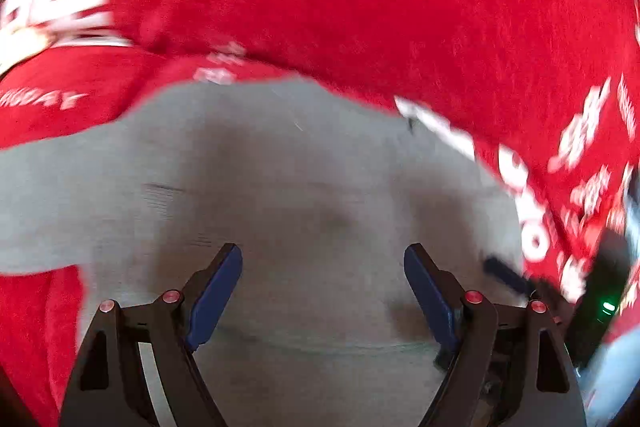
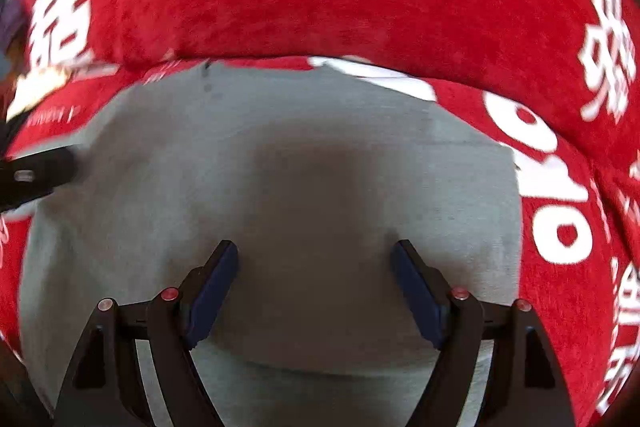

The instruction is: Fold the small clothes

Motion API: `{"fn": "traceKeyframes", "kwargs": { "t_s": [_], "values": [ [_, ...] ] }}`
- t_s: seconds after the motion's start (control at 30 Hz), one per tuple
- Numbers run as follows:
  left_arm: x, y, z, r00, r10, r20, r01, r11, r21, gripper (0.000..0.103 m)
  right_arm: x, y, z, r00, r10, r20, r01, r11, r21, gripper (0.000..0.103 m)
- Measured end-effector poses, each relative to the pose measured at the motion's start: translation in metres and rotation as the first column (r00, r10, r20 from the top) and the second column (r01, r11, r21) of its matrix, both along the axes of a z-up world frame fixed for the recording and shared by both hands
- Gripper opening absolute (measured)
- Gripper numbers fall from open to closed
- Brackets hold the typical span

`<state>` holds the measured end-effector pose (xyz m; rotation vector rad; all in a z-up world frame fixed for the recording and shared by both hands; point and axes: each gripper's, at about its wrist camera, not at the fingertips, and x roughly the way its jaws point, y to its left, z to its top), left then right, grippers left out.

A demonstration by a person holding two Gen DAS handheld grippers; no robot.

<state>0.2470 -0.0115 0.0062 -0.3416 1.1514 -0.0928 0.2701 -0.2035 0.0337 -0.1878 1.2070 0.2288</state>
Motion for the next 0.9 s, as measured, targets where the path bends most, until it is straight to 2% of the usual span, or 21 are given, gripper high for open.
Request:
{"fn": "traceKeyframes", "kwargs": {
  "t_s": [0.07,0.1,0.2,0.33,0.4,0.47,0.53,0.6,0.7,0.73,0.77,0.83,0.9],
  "values": [
    [0.007,-0.003,-0.019,0.999,-0.014,-0.041,0.017,0.998,0.064,0.084,-0.002,-0.004,-0.002,1.0,0.031,0.005,-0.031,0.999,-0.023,0.082],
    [0.005,0.003,-0.022,1.0,-0.018,-0.023,0.02,0.997,0.078,0.084,-0.001,-0.011,-0.001,1.0,0.021,-0.001,-0.021,1.0,-0.016,0.082],
    [-0.004,0.02,-0.021,1.0,-0.023,0.002,0.022,0.992,0.122,0.084,0.005,-0.063,0.0,0.997,-0.075,-0.031,0.076,0.997,0.033,0.082],
    [-0.017,0.044,-0.024,1.0,0.006,-0.008,-0.003,0.961,0.276,0.084,0.009,-0.103,0.004,0.984,-0.174,-0.039,0.174,0.985,0.005,0.083],
    [-0.018,0.056,-0.02,0.997,0.07,-0.014,-0.064,0.962,0.266,0.084,0.008,-0.109,0.007,0.974,-0.224,-0.025,0.223,0.974,-0.022,0.083],
    [-0.019,0.056,-0.014,0.995,0.098,0.004,-0.097,0.969,0.226,0.084,0.005,-0.104,0.009,0.972,-0.233,-0.026,0.234,0.972,0.019,0.083],
    [-0.014,0.038,-0.008,0.997,0.069,0.024,-0.072,0.976,0.204,0.084,0.0,-0.088,0.009,0.976,-0.215,-0.015,0.215,0.977,-0.001,0.083],
    [-0.011,0.008,-0.008,1.0,-0.009,0.028,0.004,0.982,0.187,0.084,-0.006,-0.073,0.012,0.981,-0.193,0.007,0.194,0.981,-0.028,0.083],
    [-0.007,-0.021,-0.022,0.995,-0.099,-0.009,0.099,0.975,0.198,0.084,-0.01,-0.059,0.012,0.985,-0.171,0.02,0.171,0.984,-0.058,0.083],
    [-0.007,-0.025,-0.029,0.995,-0.101,-0.026,0.104,0.965,0.241,0.084,-0.013,-0.057,0.014,0.987,-0.159,0.023,0.16,0.984,-0.073,0.083],
    [-0.011,-0.026,-0.029,0.993,-0.114,0.011,0.107,0.959,0.263,0.085,-0.014,-0.057,0.016,0.989,-0.149,0.021,0.15,0.986,-0.078,0.083],
    [-0.017,-0.02,-0.026,0.994,-0.112,0.006,0.107,0.958,0.267,0.085,-0.017,-0.059,0.025,0.988,-0.151,0.033,0.153,0.985,-0.078,0.083],
    [-0.025,0.001,-0.017,0.997,-0.072,0.019,0.066,0.968,0.244,0.085,-0.02,-0.061,0.035,0.985,-0.159,0.062,0.162,0.985,-0.052,0.083]
  ]
}}
